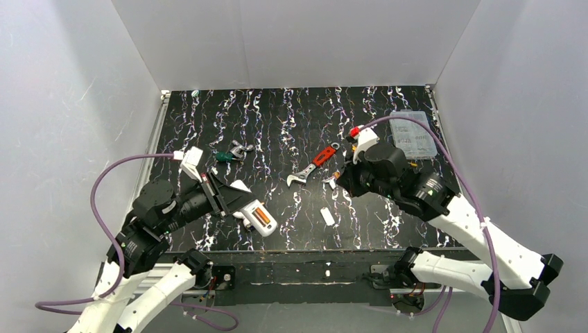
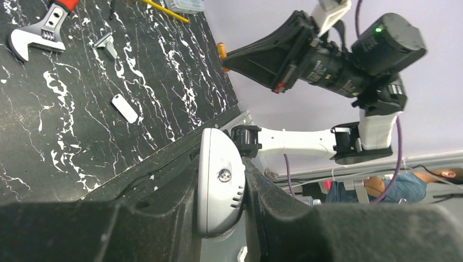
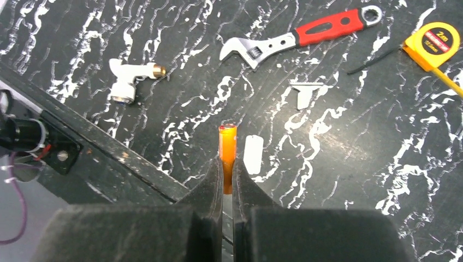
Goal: Load the batteries into the remote control
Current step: Pick up the battery from the center of the board, then load the battery into the remote control.
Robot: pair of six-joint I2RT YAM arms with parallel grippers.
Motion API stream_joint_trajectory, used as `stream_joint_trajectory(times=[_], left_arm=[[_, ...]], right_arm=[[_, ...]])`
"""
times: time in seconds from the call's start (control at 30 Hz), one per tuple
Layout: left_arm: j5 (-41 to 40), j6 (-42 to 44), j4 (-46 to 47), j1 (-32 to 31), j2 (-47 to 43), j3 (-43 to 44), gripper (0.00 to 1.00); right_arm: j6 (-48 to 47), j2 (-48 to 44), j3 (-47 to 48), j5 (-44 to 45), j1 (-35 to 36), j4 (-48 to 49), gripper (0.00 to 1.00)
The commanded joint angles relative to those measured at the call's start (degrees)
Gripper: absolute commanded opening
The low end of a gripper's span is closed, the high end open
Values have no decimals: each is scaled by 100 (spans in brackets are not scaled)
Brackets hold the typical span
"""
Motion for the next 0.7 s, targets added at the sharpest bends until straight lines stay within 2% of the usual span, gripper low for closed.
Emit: stream_joint_trajectory(times=[0.0, 0.13, 0.27, 0.37, 0.67], left_arm=[[-269, -378, 804, 20, -13, -299, 0], [-500, -757, 1074, 20, -4, -558, 0], [-830, -1109, 1082, 20, 12, -749, 0], [-861, -1314, 1399, 21, 53, -946, 0], [-972, -1847, 2035, 20, 12, -1430, 0]], right_arm=[[540, 378, 744, -451, 93, -393, 1], [707, 659, 1542, -167, 748, -425, 1], [725, 1422, 2796, 699, 1589, -1165, 1], [669, 2095, 3684, 855, 2065, -1642, 1], [611, 3087, 4903, 487, 2453, -2191, 1]])
